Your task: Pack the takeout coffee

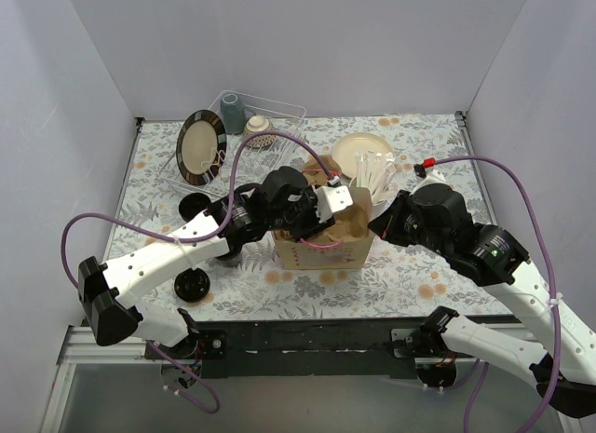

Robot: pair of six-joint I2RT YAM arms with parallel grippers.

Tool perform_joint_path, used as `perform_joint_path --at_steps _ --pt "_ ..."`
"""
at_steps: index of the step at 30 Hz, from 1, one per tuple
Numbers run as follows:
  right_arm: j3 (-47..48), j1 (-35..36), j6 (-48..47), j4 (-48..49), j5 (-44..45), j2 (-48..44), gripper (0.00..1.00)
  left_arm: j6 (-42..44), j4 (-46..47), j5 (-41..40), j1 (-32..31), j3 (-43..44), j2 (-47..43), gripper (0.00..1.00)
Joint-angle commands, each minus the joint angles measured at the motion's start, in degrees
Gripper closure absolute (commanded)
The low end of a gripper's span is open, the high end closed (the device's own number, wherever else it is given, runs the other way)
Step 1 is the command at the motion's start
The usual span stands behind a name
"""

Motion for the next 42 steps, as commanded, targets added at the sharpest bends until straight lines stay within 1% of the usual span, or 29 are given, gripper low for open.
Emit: perform_joint_path --at_steps 1,2,6,7,9,10,12,13,15,18,20,21,22,23,24,25,26,27,28,29,31,32,33,34,35,37,40,42 --pt "-0.6 -0.3 1.0 3.1 0.0 -0.4 0.99 -1.7 3.1 0.7 -0.2 -1.4 -1.7 0.83" --pt "-0.7 -0.2 1.1 3.3 -0.1 -0.5 0.99 -2.4 3.4 1.1 -0.2 -1.4 -1.6 0.81" --pt "-1.2 -0.2 1.6 3.2 0.1 -0.8 0.99 -2.6 3.4 0.6 -0.2 -1.1 -1.7 0.64" --pt "-1.3 -0.2 1.6 3.2 0.2 -0.9 0.99 -2.4 3.3 0.1 -0.2 -0.7 -1.6 0.57" --pt "-1.3 -0.2 1.7 3.1 0.4 -1.0 0.99 -1.5 2.6 -1.3 -0.2 0.2 -1.7 0.48" --pt "-1.4 -0.2 1.8 3.1 0.5 -1.0 0.99 -1.2 2.3 -1.8 -0.1 0.6 -1.8 0.4" --pt "-1.5 -0.2 1.9 3.1 0.5 -1.0 0.99 -1.4 1.3 -3.8 -0.1 2.7 -1.5 0.33" --pt "-1.5 -0.2 1.8 3.1 0.4 -1.0 0.99 -1.4 0.9 -4.2 -0.1 3.5 -1.1 0.3" --pt "-1.5 -0.2 2.0 3.1 0.5 -0.9 0.99 -1.8 -0.9 -4.4 -0.2 6.1 -0.7 0.29" --pt "-1.6 -0.2 2.0 3.1 0.5 -0.9 0.99 -4.6 -3.2 -5.0 -0.2 9.8 -0.1 0.26" --pt "-1.7 -0.1 2.0 3.0 0.5 -0.9 0.99 -8.2 -6.8 -7.8 -0.2 12.4 1.1 0.26" --pt "-1.8 -0.2 2.1 2.9 0.4 -0.9 0.99 -9.8 -8.5 -10.2 -0.2 15.9 1.8 0.26" --pt "-1.9 -0.2 2.1 2.7 0.6 -0.9 0.99 -13.4 -10.4 -12.0 -0.1 17.7 2.5 0.26" --pt "-1.9 -0.2 2.2 2.6 0.6 -0.9 0.99 -15.2 -14.9 -13.6 -0.1 20.3 4.6 0.27" --pt "-1.9 -0.2 2.3 2.4 0.5 -1.0 0.99 -17.5 -17.2 -15.7 -0.2 24.2 5.6 0.27" --pt "-1.9 -0.2 2.4 2.4 0.7 -1.1 0.99 -20.4 -19.4 -18.5 -0.2 26.3 6.6 0.27" --pt "-2.0 -0.2 2.5 2.4 0.8 -1.2 0.99 -22.2 -22.9 -19.3 -0.2 27.5 7.3 0.25" --pt "-2.1 -0.2 2.5 2.5 0.7 -1.2 0.99 -23.6 -23.5 -19.3 -0.2 27.8 7.3 0.24" --pt "-2.2 -0.2 2.5 2.8 0.6 -1.2 0.99 -25.2 -23.5 -14.7 -0.1 27.2 6.6 0.24" --pt "-2.2 -0.2 2.5 3.2 0.4 -0.9 0.99 -25.6 -21.4 -11.4 -0.1 26.1 5.6 0.24" --pt "-1.9 -0.2 2.5 4.5 -0.6 -0.5 0.99 -26.8 -17.2 -3.0 -0.2 21.0 1.5 0.23" --pt "-1.7 -0.2 2.4 5.2 -0.7 0.1 0.99 -27.7 -11.8 4.3 -0.1 18.9 -0.2 0.24" --pt "-0.8 -0.2 2.4 5.3 -1.0 0.3 0.99 -28.5 -8.7 7.7 -0.2 17.0 -3.1 0.25" --pt "-0.4 -0.2 2.4 5.4 -1.0 0.7 0.99 -29.7 -2.4 10.9 -0.1 12.9 -4.9 0.25" --pt "0.2 -0.2 2.2 5.4 -1.0 1.4 0.99 -32.8 0.2 12.4 -0.1 11.2 -6.2 0.25" --pt "2.2 -0.2 2.1 4.0 -0.9 2.2 0.99 -34.3 4.3 14.9 -0.1 9.2 -8.4 0.24" --pt "4.2 -0.2 3.7 -0.2 -0.6 3.8 0.99 -38.2 4.6 18.8 -0.2 8.8 -8.9 0.2" --pt "4.6 -0.2 4.9 -1.9 -0.5 3.9 0.99 -41.2 3.8 20.4 -0.2 8.4 -9.1 0.2"
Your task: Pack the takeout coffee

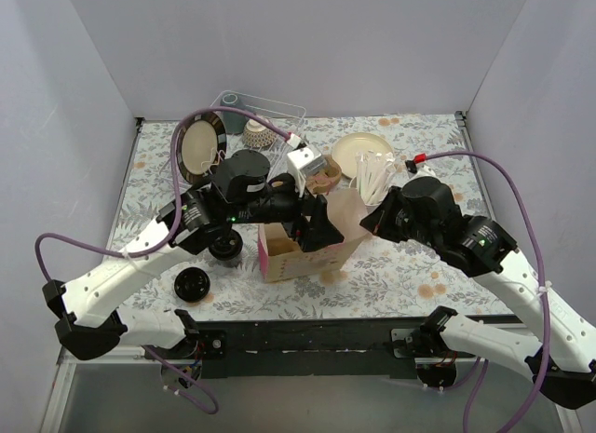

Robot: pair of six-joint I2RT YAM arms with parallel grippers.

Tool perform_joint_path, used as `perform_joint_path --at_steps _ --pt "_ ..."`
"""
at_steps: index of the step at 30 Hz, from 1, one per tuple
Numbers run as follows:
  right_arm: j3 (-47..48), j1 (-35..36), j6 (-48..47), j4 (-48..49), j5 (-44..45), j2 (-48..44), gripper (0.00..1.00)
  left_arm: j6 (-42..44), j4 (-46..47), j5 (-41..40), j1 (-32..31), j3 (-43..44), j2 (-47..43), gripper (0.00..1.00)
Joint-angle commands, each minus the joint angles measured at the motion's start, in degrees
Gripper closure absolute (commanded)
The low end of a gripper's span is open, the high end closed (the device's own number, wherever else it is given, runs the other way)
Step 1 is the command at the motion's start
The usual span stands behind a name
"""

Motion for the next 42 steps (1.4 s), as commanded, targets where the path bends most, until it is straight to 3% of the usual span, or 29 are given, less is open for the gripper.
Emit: perform_joint_path --at_steps 1,8,9,13,18,19,22,25,31,42 --pt "3.7 -0.2 3.7 -5.0 0.5 0.2 0.99 -7.8 5.1 8.4 -0.1 -1.0 -2.8 0.19" --pt "4.2 -0.2 3.6 -8.7 2.4 -0.7 0.99 -11.6 3.4 6.1 0.0 0.4 -2.5 0.19" --pt "4.3 -0.2 3.7 -9.3 2.6 -0.9 0.99 -12.0 1.6 3.4 0.0 3.6 -2.0 0.19" --pt "2.9 -0.2 3.8 -10.4 3.4 -3.7 0.99 -15.6 -15.5 -21.3 0.0 13.0 0.9 0.19" --pt "1.4 -0.2 4.8 -8.5 3.1 -5.9 0.96 -26.1 -25.5 -34.2 -0.1 13.1 -1.2 0.19" --pt "1.1 -0.2 4.2 -8.8 2.7 -5.7 0.85 -27.8 -26.8 -34.0 -0.1 12.6 -1.0 0.19" --pt "-1.1 -0.2 3.5 -8.7 -0.1 -6.1 0.7 -29.7 -28.1 -30.4 -0.1 8.5 -0.6 0.22" --pt "-0.2 -0.2 3.2 -8.6 1.7 -6.5 0.63 -31.0 -24.6 -26.8 -0.1 4.0 -1.3 0.23" --pt "4.3 -0.2 -1.6 -11.9 5.4 -3.4 0.62 -29.1 -16.7 -24.9 -0.1 -1.6 -0.5 0.27" --pt "13.0 -0.2 -9.8 -13.0 13.3 6.3 0.59 -21.1 -21.2 -32.8 -0.1 4.8 7.6 0.39"
